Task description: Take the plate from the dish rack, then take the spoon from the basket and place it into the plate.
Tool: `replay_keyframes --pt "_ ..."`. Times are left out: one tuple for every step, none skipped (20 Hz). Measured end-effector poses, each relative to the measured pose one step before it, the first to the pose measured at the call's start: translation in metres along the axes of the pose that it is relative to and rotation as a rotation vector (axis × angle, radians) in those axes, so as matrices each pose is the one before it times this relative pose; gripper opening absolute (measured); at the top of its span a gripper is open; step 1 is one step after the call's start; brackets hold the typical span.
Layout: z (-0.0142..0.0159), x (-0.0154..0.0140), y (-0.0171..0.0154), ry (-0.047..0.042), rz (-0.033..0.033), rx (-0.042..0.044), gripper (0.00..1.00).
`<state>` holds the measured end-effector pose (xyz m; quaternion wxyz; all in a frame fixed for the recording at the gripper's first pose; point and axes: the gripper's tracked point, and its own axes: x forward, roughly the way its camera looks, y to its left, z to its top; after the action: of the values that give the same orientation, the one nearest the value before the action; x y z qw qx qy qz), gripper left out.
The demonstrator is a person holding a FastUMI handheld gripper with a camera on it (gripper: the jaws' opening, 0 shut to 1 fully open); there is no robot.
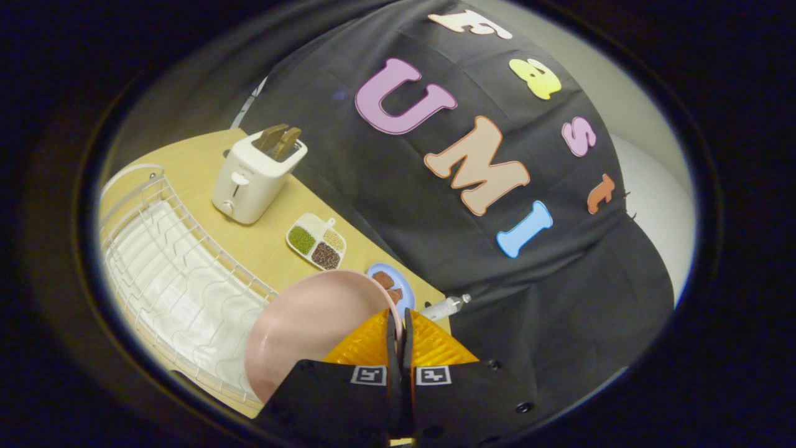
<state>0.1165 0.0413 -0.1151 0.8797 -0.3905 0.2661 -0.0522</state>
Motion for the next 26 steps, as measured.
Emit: replay_keyframes --pt "-0.00046 -0.00449 -0.00625 -0.00669 -0.00205 0.00767 0.03" --pt "-0.00314 -0.00484 -0.00494 -0.00686 0.00306 0.01672 0.03" --pt "-0.00443 -0.00464 -0.00547 -0.00037 0.00602 0.02180 0.03" --pt "-0.00424 -0.00494 -0.00494 -0.00340 0.00576 0.02230 0.03" --pt "-0.00307 -0.00504 -0.00487 0.00077 0.00167 0.02078 0.03" --pt "-0.00382 -0.00446 -0.00767 -0.00017 0.00071 0.01823 0.03" --pt "-0.00304 -0.00560 -0.00811 -0.00482 -0.00358 0.01839 0.03" --pt "-0.00366 -0.00563 -0.00757 -0.00425 -0.00343 0.01689 0.03" --pt "-0.00464 -0.00498 -0.00905 0.00155 -0.00296 0.01724 0.03" --pt "-0.00347 -0.00340 -0.00795 -0.00176 -0.00094 0.01972 0.03" --pt "-0.00359 -0.00364 -0.00899 -0.00414 -0.00349 0.02055 0.03" --pt "-0.00296 -0.00319 -0.00837 -0.00381 -0.00044 0.01900 0.03" --pt "-0.00370 -0.00373 -0.00877 -0.00133 -0.00367 0.01753 0.03" --pt "-0.00381 -0.00286 -0.00911 -0.00350 -0.00198 0.01611 0.03" --pt "-0.00278 -0.00263 -0.00862 -0.00491 0.00072 0.01981 0.03" --pt "-0.00490 -0.00244 -0.00800 -0.00857 0.00363 0.02229 0.03" --pt "-0.00324 -0.00344 -0.00756 -0.00942 0.00237 0.02319 0.03" --pt "-0.00496 -0.00219 -0.00781 -0.00507 0.00157 0.02362 0.03" --pt "-0.00853 -0.00191 -0.00771 0.00742 0.00095 0.01998 0.03" --pt "-0.00769 -0.00091 -0.00733 0.00675 0.00024 0.01487 0.03" --pt "-0.00539 -0.00133 -0.00685 0.00328 -0.00314 0.00580 0.03" --pt "-0.00832 -0.00156 -0.00642 0.00535 0.00023 0.00300 0.03" --pt "-0.00681 -0.00136 -0.00515 0.00423 0.00393 0.00566 0.03" --pt "-0.00917 -0.00095 -0.00416 0.00648 0.00645 0.00776 0.03" --pt "-0.00808 -0.00057 -0.00351 0.00531 0.00857 0.01404 0.03" --pt "-0.01003 0.00089 -0.00450 0.01039 0.00925 0.01625 0.03"
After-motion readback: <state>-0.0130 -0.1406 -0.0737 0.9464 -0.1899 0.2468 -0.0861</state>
